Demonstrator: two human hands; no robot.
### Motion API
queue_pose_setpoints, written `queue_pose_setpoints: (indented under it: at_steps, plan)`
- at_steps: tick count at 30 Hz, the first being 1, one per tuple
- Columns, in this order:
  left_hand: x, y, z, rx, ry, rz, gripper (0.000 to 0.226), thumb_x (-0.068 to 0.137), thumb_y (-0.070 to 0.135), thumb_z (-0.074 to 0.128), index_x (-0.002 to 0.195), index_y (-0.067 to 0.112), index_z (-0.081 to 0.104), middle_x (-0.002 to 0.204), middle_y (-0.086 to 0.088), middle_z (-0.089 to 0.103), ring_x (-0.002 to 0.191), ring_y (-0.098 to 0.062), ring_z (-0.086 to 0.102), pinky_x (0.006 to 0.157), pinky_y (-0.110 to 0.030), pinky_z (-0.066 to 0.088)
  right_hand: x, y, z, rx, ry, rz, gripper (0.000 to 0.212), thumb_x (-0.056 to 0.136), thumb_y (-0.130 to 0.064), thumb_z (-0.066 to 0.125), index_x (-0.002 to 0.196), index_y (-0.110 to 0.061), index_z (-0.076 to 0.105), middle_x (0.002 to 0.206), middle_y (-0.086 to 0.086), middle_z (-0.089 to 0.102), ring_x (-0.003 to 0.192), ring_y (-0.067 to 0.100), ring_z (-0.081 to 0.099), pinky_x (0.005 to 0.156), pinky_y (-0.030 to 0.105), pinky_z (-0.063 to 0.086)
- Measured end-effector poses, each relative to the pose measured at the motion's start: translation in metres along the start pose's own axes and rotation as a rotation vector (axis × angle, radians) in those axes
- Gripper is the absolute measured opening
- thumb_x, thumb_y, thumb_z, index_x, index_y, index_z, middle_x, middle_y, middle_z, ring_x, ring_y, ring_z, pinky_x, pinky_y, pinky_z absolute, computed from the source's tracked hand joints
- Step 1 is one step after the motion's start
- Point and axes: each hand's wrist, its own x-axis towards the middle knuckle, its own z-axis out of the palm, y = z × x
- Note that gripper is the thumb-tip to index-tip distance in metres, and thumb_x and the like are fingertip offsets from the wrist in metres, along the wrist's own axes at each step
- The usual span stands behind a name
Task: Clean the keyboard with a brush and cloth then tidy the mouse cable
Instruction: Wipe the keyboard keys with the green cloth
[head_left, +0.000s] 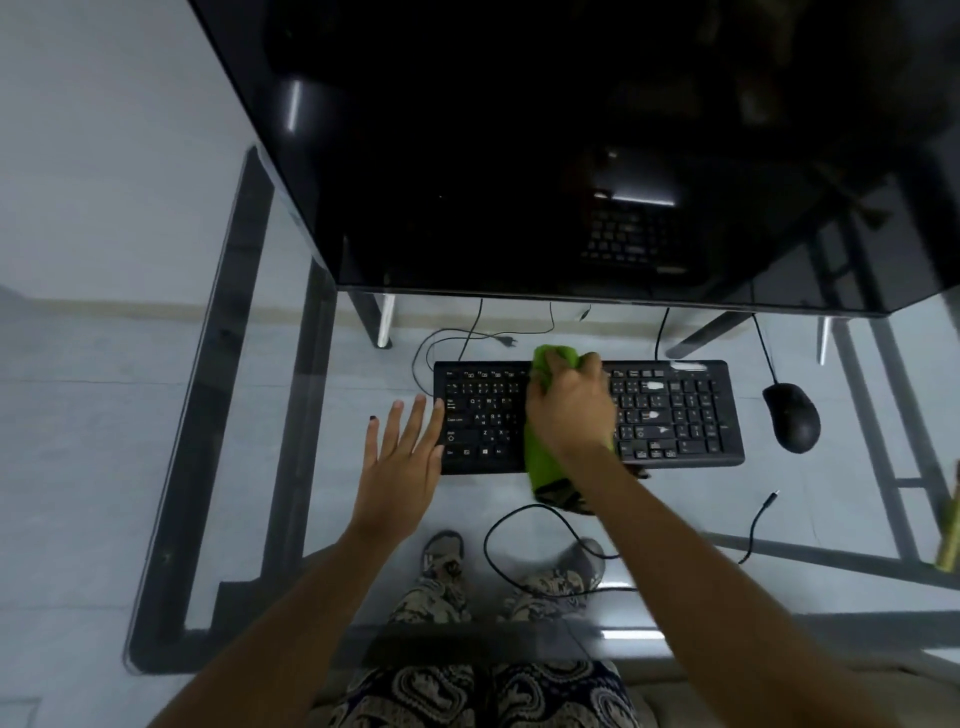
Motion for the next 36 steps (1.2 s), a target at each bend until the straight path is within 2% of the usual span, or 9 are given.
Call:
queue_pose_setpoints:
  at_steps: [4, 7, 12, 15, 19, 22, 28, 33, 36]
  plan:
    - [0.001, -0.005, 0.002, -0.001, -0.005, 0.017, 0.054, 0.102, 0.039, 0.006, 0.150, 0.016, 0.016, 0.155, -0.010, 0.027, 0.143, -0.032, 0.022, 0.113, -0.054, 0.021, -0.013, -0.065, 0.012, 0.020, -0.135, -0.190, 0.034, 0.096, -0.033, 0.042, 0.124, -0.015, 0.046, 0.118, 0.017, 0.044, 0.101, 0.032, 0.053, 0.070, 0.042, 0.058]
    - [0.001, -0.007, 0.001, 0.001, -0.015, 0.022, 0.055, 0.102, 0.040, 0.005, 0.150, 0.017, 0.016, 0.155, -0.009, 0.027, 0.143, -0.030, 0.022, 0.114, -0.052, 0.019, -0.004, -0.057, 0.004, -0.121, -0.190, -0.298, 0.035, 0.095, -0.035, 0.044, 0.124, -0.016, 0.050, 0.120, 0.016, 0.044, 0.105, 0.031, 0.052, 0.073, 0.043, 0.058]
    - [0.001, -0.003, 0.000, -0.001, -0.010, -0.004, 0.055, 0.102, 0.042, 0.006, 0.151, 0.018, 0.016, 0.155, -0.008, 0.027, 0.144, -0.029, 0.021, 0.115, -0.051, 0.016, 0.021, 0.036, -0.024, -0.190, -0.105, -0.028, 0.038, 0.094, -0.037, 0.047, 0.124, -0.015, 0.053, 0.116, 0.015, 0.047, 0.103, 0.032, 0.053, 0.073, 0.043, 0.056]
    - [0.001, -0.001, 0.000, 0.002, -0.003, -0.020, 0.055, 0.102, 0.041, 0.007, 0.151, 0.018, 0.017, 0.155, -0.008, 0.028, 0.144, -0.030, 0.022, 0.115, -0.051, 0.017, 0.020, 0.020, -0.017, -0.178, -0.073, 0.006, 0.035, 0.095, -0.034, 0.044, 0.120, -0.012, 0.053, 0.111, 0.017, 0.048, 0.098, 0.034, 0.054, 0.071, 0.046, 0.058]
    - [0.001, -0.004, 0.001, -0.004, -0.013, -0.003, 0.055, 0.102, 0.042, 0.007, 0.151, 0.019, 0.015, 0.156, -0.006, 0.024, 0.144, -0.028, 0.020, 0.115, -0.052, 0.017, 0.005, -0.034, 0.002, -0.161, -0.137, -0.196, 0.035, 0.095, -0.036, 0.041, 0.120, -0.013, 0.051, 0.118, 0.018, 0.046, 0.100, 0.032, 0.054, 0.070, 0.043, 0.059]
    - [0.000, -0.006, -0.001, -0.036, -0.015, 0.007, 0.053, 0.102, 0.040, 0.008, 0.152, 0.021, 0.012, 0.158, -0.005, 0.021, 0.145, -0.027, 0.016, 0.115, -0.051, 0.016, 0.016, -0.026, -0.009, -0.196, -0.181, -0.315, 0.035, 0.094, -0.038, 0.045, 0.119, -0.016, 0.053, 0.114, 0.015, 0.047, 0.101, 0.031, 0.055, 0.071, 0.043, 0.058]
    - [0.000, -0.001, -0.003, -0.042, -0.030, -0.016, 0.054, 0.101, 0.039, 0.013, 0.151, 0.019, 0.014, 0.157, -0.007, 0.022, 0.145, -0.029, 0.018, 0.115, -0.053, 0.019, 0.032, 0.020, -0.023, -0.241, -0.097, 0.002, 0.037, 0.096, -0.037, 0.042, 0.116, -0.008, 0.053, 0.116, 0.016, 0.046, 0.099, 0.031, 0.053, 0.066, 0.039, 0.056]
    - [0.000, -0.002, -0.002, -0.033, -0.060, -0.022, 0.055, 0.101, 0.042, 0.005, 0.151, 0.020, 0.010, 0.158, -0.006, 0.019, 0.145, -0.029, 0.015, 0.115, -0.051, 0.015, -0.016, -0.058, 0.009, -0.132, -0.167, -0.190, 0.037, 0.096, -0.035, 0.040, 0.126, -0.013, 0.042, 0.127, 0.020, 0.041, 0.107, 0.033, 0.050, 0.065, 0.039, 0.058]
    - [0.002, -0.004, -0.005, -0.042, -0.077, -0.012, 0.056, 0.101, 0.044, 0.002, 0.151, 0.020, 0.011, 0.158, -0.006, 0.016, 0.146, -0.029, 0.012, 0.115, -0.052, 0.014, -0.024, -0.061, 0.010, -0.109, -0.162, -0.353, 0.039, 0.097, -0.036, 0.042, 0.130, -0.015, 0.043, 0.123, 0.017, 0.042, 0.109, 0.031, 0.049, 0.072, 0.041, 0.058]
